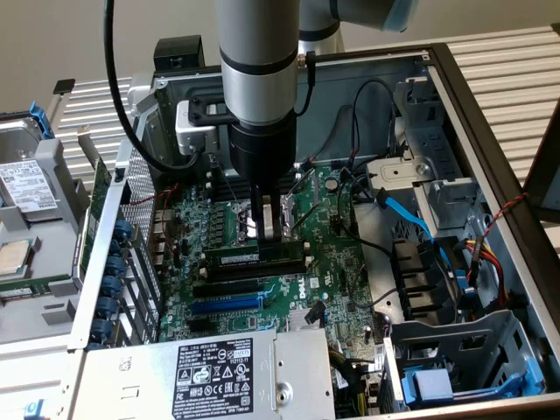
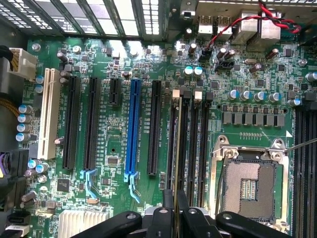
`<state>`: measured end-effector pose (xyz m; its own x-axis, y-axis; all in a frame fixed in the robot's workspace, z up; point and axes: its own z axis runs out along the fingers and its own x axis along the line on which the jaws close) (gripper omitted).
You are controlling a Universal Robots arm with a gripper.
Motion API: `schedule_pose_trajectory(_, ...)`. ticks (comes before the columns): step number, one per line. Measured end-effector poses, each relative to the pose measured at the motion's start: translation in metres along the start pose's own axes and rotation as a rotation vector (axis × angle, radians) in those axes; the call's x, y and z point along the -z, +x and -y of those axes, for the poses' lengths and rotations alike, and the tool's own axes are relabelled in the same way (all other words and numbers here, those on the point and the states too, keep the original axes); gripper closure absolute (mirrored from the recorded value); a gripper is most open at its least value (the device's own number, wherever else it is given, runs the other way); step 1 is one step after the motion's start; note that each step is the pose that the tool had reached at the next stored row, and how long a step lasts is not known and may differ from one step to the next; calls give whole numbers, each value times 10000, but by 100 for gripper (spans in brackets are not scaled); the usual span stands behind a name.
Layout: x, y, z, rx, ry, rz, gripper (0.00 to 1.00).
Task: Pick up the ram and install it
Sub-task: 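Insert the ram into the slot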
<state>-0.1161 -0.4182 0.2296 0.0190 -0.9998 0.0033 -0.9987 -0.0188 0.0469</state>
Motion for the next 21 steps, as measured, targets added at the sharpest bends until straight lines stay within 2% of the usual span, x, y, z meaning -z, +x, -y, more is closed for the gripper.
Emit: schedule_pose_trajectory(21, -29, 5, -10, 2, 65, -3, 86)
